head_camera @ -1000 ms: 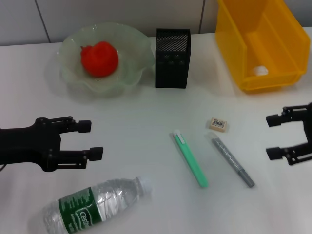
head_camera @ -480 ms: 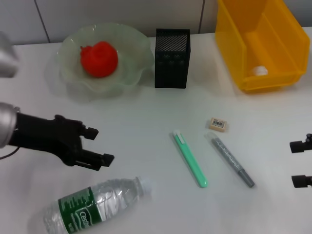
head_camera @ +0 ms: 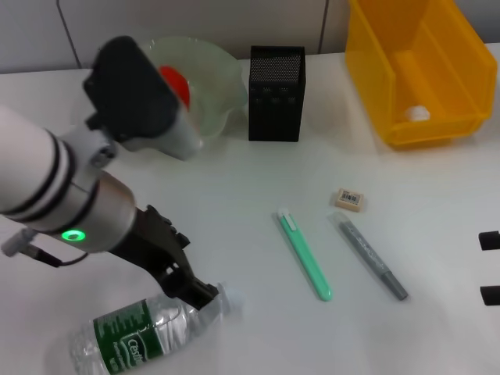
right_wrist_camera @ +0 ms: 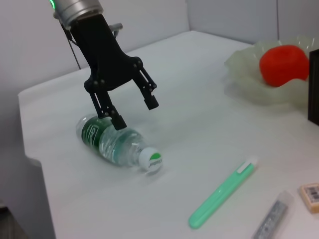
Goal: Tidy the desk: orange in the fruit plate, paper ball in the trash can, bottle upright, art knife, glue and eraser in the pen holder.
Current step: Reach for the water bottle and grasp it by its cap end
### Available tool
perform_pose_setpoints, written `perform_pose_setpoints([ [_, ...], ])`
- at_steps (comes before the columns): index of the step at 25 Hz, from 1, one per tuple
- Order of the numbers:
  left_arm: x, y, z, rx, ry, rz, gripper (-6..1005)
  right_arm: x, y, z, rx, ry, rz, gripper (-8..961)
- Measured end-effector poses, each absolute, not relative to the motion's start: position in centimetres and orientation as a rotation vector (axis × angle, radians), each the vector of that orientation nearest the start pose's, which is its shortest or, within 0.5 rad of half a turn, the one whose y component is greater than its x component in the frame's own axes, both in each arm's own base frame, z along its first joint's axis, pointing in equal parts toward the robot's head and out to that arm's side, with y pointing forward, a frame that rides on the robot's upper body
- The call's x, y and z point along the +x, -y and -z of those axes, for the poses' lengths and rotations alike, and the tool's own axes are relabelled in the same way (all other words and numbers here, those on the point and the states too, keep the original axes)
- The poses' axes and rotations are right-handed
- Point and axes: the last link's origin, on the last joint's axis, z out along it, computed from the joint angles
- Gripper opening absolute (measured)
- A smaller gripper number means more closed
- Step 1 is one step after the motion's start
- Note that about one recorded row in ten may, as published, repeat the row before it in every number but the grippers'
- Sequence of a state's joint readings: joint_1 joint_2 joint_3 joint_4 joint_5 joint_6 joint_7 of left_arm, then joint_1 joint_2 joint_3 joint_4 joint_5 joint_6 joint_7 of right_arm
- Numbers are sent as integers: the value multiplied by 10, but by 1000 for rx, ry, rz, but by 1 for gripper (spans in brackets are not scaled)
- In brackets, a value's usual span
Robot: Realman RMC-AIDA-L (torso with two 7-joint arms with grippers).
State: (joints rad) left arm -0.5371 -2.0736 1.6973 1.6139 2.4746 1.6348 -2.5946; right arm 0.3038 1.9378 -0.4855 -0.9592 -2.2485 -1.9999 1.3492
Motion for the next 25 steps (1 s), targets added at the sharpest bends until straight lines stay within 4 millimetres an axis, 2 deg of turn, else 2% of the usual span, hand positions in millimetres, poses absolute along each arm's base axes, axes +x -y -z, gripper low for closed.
perform_pose_setpoints([
  [7, -110, -280, 55, -2790, 536, -613, 710, 331, -233, -112, -2864, -598, -399, 835],
  [10, -110, -280, 55, -2790, 536, -613, 709, 331, -233, -113, -2864, -590, -400, 835],
  [11, -112, -274, 69, -2747, 522, -672, 708, 331, -234, -112, -2864, -586, -401, 835],
  [16, -112, -277, 73, -2740, 536, -656, 705, 330, -234, -111, -2871, -579, -403, 834],
  [25, -123, -285, 89, -2746, 564, -729, 699, 329, -233, -108, -2878, -577, -409, 833],
])
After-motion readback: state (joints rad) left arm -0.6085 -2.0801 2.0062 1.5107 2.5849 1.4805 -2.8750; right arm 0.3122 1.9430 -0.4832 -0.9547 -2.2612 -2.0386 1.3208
